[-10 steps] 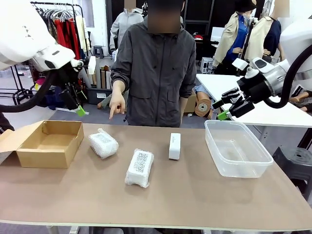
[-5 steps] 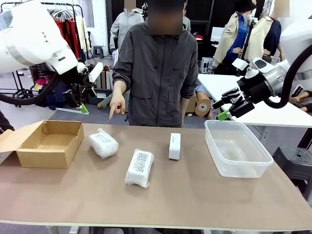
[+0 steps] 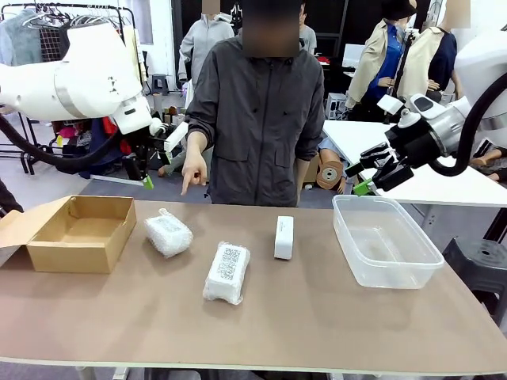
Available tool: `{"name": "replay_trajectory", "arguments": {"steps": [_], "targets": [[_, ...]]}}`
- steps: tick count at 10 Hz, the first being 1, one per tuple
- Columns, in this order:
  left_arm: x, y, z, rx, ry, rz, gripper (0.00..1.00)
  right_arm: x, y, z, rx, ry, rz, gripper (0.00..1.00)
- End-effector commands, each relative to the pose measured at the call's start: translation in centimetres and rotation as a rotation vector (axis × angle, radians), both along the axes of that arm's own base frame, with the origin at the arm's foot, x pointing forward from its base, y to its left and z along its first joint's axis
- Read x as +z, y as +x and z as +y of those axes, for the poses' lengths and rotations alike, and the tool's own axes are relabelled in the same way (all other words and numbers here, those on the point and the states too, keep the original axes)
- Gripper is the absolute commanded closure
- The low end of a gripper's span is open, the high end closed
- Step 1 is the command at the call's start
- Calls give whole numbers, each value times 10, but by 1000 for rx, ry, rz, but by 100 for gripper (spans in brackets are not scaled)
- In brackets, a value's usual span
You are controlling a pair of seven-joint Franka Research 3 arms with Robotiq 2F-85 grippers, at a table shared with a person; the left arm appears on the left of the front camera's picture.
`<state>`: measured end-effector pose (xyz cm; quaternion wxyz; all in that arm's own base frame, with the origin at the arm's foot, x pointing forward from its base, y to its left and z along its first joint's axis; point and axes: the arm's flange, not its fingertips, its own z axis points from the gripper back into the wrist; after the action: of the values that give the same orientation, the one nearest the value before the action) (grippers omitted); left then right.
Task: Separate and place wrapped and unwrapped clocks.
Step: Pick up the Digital clock indicated by the person.
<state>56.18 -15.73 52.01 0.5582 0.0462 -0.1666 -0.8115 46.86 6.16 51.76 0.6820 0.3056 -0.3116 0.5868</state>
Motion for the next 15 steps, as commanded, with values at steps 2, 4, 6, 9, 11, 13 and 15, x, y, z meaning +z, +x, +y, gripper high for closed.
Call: {"name": "replay_trajectory", "arguments": {"steps": [2, 4, 6, 9, 11, 13, 15], "targets": [[1, -5, 7, -41, 17, 22, 0, 0, -1, 0, 3, 0, 0, 0], [-6, 5, -8, -82, 57, 59, 0, 0, -1, 0, 3, 0, 0, 0], [-18, 29, -20, -157, 104, 85, 0, 0, -1, 0, 3, 0, 0, 0], [-53, 50, -32, -216, 160, 96, 0, 0, -1, 0, 3, 0, 0, 0], [-66, 61, -36, -223, 178, 122, 0, 0, -1, 0, 3, 0, 0, 0], [-77, 65, -40, -243, 208, 147, 0, 0, -1, 0, 3, 0, 0, 0], [-96, 73, -42, -301, 219, 213, 0, 0, -1, 0, 3, 0, 0, 0]]}}
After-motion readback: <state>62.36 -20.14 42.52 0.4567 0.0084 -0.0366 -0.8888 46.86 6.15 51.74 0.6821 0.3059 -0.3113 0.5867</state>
